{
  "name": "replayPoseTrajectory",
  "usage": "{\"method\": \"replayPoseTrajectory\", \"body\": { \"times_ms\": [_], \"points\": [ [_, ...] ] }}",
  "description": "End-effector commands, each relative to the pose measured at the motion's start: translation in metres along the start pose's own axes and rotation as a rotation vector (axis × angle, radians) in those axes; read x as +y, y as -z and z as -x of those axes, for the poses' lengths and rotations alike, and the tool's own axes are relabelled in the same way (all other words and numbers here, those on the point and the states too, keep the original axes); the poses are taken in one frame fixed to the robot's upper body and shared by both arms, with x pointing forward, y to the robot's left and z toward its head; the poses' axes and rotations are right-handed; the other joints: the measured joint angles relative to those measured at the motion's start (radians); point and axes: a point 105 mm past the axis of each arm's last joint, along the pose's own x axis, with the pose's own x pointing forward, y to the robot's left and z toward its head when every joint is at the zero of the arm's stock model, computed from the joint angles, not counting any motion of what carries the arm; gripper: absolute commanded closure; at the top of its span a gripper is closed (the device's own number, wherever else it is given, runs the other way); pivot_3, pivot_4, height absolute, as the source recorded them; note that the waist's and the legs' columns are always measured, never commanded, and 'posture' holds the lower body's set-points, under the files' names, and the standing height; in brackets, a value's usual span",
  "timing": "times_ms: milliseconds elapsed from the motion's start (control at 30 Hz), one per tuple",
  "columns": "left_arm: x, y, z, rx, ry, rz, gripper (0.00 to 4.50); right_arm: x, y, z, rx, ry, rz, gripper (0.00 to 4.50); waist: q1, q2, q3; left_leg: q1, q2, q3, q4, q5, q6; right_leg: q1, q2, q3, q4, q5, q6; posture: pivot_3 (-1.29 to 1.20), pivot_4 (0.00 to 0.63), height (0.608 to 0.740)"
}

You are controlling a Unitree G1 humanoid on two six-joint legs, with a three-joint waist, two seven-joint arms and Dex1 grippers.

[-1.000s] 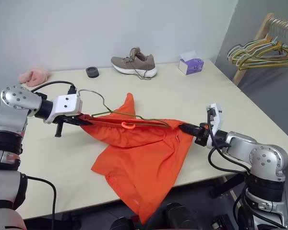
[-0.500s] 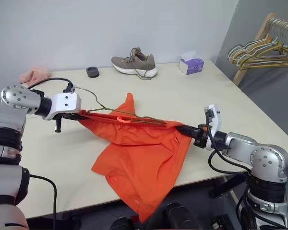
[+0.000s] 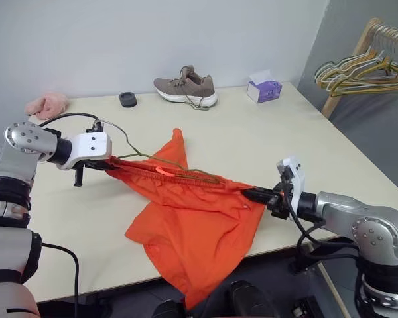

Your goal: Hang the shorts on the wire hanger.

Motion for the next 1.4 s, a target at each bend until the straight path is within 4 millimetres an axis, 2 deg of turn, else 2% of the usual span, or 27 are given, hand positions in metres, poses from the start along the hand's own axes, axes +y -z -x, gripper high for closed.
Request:
{"method": "replayPoseTrajectory", "body": {
  "times_ms": [33,167,300,367,533,700,867,1100,1333,1400],
  "points": [
    [0.0,0.033,0.026,0.126,-0.063,0.122,4.5,-0.021,0.0,0.016,0.014,0.131,0.124,4.49,0.0,0.0,0.0,0.0,0.0,0.0,0.0,0.0,0.0,0.0,0.0,0.0,0.0,0.0,0.0,-0.27,0.056,0.74],
    [-0.001,0.036,0.027,0.143,-0.06,0.118,4.5,-0.02,0.0,0.021,0.01,0.109,0.169,4.49,0.0,0.0,0.0,0.0,0.0,0.0,0.0,0.0,0.0,0.0,0.0,0.0,-0.001,0.0,0.0,-0.27,0.056,0.74],
    [-0.003,0.038,0.027,0.153,-0.052,0.107,4.5,-0.022,-0.008,0.026,-0.042,0.099,0.155,4.49,0.001,-0.001,0.0,0.0,0.0,0.001,0.0,0.0,0.0,0.0,0.0,0.0,-0.002,0.0,0.0,-0.27,0.054,0.74],
    [-0.004,0.039,0.028,0.166,-0.05,0.094,4.5,-0.019,-0.015,0.029,-0.078,0.07,0.138,4.49,0.001,-0.001,0.0,0.0,0.0,0.001,0.0,0.0,0.0,0.0,0.0,0.0,-0.002,0.0,0.0,-0.26,0.053,0.74],
    [-0.003,0.039,0.027,0.17,-0.058,0.077,4.5,-0.012,-0.018,0.031,-0.068,0.035,0.162,4.49,0.001,-0.001,0.0,0.0,0.0,0.001,0.0,0.0,0.0,0.0,0.0,0.0,-0.002,0.0,0.0,-0.27,0.053,0.74],
    [-0.005,0.028,0.016,0.128,-0.029,0.041,4.5,-0.007,-0.031,0.014,-0.088,0.043,0.195,4.49,0.0,-0.001,0.0,0.0,0.0,0.001,0.0,0.0,0.0,0.0,0.0,0.0,-0.001,0.0,0.0,-0.27,0.052,0.74],
    [-0.005,0.005,-0.003,0.051,-0.002,-0.016,4.5,-0.003,-0.042,-0.004,-0.059,0.059,0.284,4.49,0.0,-0.001,0.0,0.0,0.0,0.001,0.0,0.0,0.0,0.0,-0.001,0.001,-0.001,0.0,0.0,-0.27,0.049,0.74],
    [-0.01,-0.023,-0.028,-0.026,0.02,-0.067,4.5,0.015,-0.049,-0.028,-0.028,0.005,0.383,4.49,-0.001,-0.001,0.0,0.0,0.0,0.001,0.0,0.0,0.0,0.0,-0.002,0.001,-0.001,0.0,0.0,-0.28,0.045,0.74],
    [-0.012,-0.032,-0.041,-0.058,0.005,-0.064,4.5,0.023,-0.047,-0.033,0.005,-0.029,0.426,4.49,-0.002,-0.001,0.0,0.0,0.0,0.0,0.0,0.0,0.0,0.0,-0.002,0.0,-0.001,0.003,-0.005,-0.29,0.043,0.74],
    [-0.015,-0.034,-0.043,-0.069,0.011,-0.063,4.5,0.016,-0.043,-0.025,0.038,0.01,0.47,4.08,-0.001,-0.001,0.0,0.0,0.0,0.0,0.0,0.0,0.0,0.0,-0.002,0.0,-0.001,0.003,-0.005,-0.29,0.044,0.74]
  ]
}}
